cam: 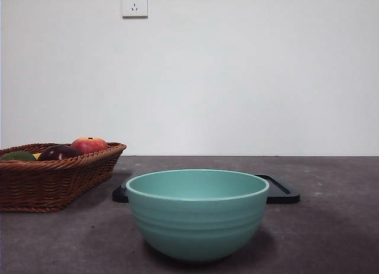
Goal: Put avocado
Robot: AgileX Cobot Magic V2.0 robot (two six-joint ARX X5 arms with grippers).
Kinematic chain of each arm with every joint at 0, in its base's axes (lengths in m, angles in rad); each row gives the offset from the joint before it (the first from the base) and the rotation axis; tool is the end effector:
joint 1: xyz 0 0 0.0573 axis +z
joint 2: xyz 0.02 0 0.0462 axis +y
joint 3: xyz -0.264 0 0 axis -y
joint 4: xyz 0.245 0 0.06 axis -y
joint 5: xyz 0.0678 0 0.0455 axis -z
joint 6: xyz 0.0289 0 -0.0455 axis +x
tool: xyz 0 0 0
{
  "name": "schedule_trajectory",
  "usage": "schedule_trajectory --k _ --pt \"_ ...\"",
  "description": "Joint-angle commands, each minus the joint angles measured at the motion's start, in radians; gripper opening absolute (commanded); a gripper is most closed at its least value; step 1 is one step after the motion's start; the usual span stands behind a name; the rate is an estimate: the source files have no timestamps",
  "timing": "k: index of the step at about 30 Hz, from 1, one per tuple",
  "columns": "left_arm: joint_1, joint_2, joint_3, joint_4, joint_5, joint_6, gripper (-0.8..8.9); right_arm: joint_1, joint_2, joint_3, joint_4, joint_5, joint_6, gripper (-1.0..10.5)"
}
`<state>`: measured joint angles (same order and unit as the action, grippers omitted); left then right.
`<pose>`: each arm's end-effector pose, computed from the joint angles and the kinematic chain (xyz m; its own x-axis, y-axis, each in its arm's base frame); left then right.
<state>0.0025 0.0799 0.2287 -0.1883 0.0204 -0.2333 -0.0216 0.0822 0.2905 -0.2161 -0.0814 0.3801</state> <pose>0.0869 -0.0004 0.2164 0.9991 -0.0179 -0.0395 0.0083 0.9727 -0.2318 0.0808 0.0006 0.2338 0.9982 0.0598 -0.0078 -0.0526 0.9269 0.3716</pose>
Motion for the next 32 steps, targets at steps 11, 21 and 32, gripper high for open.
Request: schedule_trajectory --k 11,21,32 --pt "-0.004 0.348 0.425 -0.195 0.304 -0.014 0.15 0.002 0.332 0.336 -0.185 -0.296 -0.01 0.1" --pt "-0.159 0.513 0.605 -0.269 0.398 0.053 0.16 0.1 0.575 0.542 -0.355 -0.365 -0.239 0.1" --pt "-0.28 0.559 0.611 -0.278 0.399 0.063 0.18 0.228 0.681 0.6 -0.395 -0.47 -0.269 0.1"
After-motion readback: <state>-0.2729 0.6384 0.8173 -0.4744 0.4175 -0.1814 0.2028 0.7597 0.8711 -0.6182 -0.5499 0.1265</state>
